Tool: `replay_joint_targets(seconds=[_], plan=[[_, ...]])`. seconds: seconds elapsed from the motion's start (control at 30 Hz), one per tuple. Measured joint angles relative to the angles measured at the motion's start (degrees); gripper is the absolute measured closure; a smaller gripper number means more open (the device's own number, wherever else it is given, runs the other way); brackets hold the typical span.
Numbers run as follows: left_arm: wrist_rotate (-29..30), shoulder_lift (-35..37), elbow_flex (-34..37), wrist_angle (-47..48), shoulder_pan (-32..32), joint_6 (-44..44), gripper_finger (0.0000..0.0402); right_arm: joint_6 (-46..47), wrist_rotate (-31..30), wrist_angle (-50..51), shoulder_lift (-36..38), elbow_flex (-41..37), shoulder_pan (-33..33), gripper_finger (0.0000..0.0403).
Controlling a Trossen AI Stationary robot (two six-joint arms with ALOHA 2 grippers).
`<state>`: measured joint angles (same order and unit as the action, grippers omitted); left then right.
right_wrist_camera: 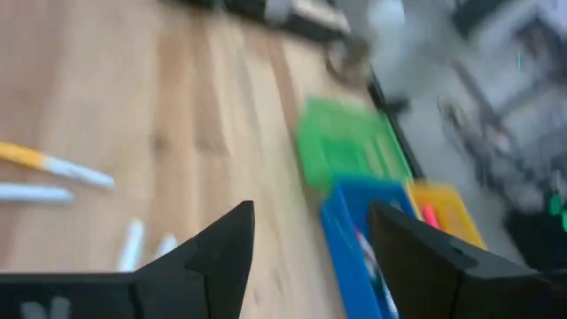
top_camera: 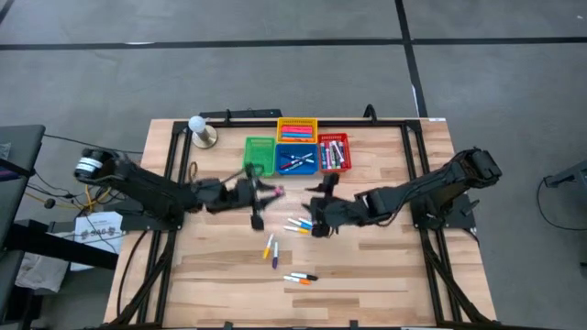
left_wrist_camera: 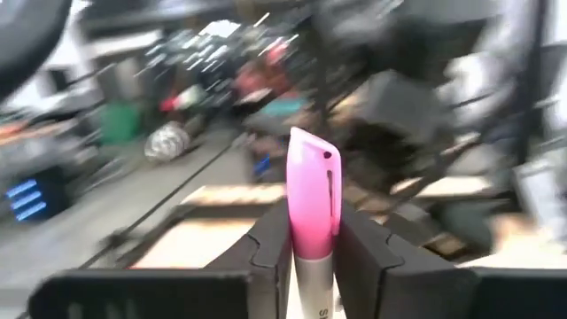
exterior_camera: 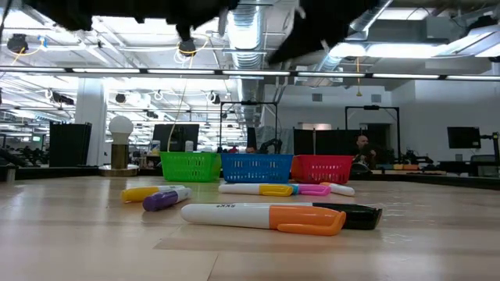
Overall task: Pick & Place Markers
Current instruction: Put the bottom small pink highlighter pen into the green bin, then put the top small orange highlighter pen into the green bin
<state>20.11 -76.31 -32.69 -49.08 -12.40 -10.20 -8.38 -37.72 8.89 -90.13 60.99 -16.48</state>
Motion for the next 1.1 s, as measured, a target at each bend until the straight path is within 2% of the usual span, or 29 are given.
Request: replay_joint_targets(seconds=[0.13,0.23,0.3,0.4,0.5,0.73,0.97,1.1], plan=[[3.2,7.22,0.02,13.03,7.68,2.34,0.0341,9.78,0.12,10.0,0.89,0.0,3.13,0.0206],[3.4,9.01,0.02,18.93,15.7,6.09,0.0352,13.84,0.27,12.35,0.87,-1.3,4.96,0.0218],[3.18,8.79,0.04,22.84,21.02,8.78,0.0353,14.9,0.25,10.96,0.87,-3.5,5.91,0.0224],[-1.21,6.37,0.04,26.06,27.82,12.38,0.0342,17.19,0.12,7.62,0.87,-7.13,7.13,0.0233],[-3.87,3.07,0.04,27.04,32.18,14.94,0.0339,20.45,0.11,2.84,0.87,-10.57,8.01,0.0245],[-4.85,-4.68,0.04,27.17,36.08,18.41,0.0342,21.97,0.24,-7.97,0.87,-15.16,6.75,0.028],[-5.46,-7.7,0.06,27.01,36.98,19.26,0.0289,22.08,0.29,-12.33,0.87,-16.37,6.37,0.029],[-7.47,-7.13,0.07,27.22,36.94,19.49,0.0256,26.46,0.28,-12.35,0.85,-16.37,6.37,0.0279]])
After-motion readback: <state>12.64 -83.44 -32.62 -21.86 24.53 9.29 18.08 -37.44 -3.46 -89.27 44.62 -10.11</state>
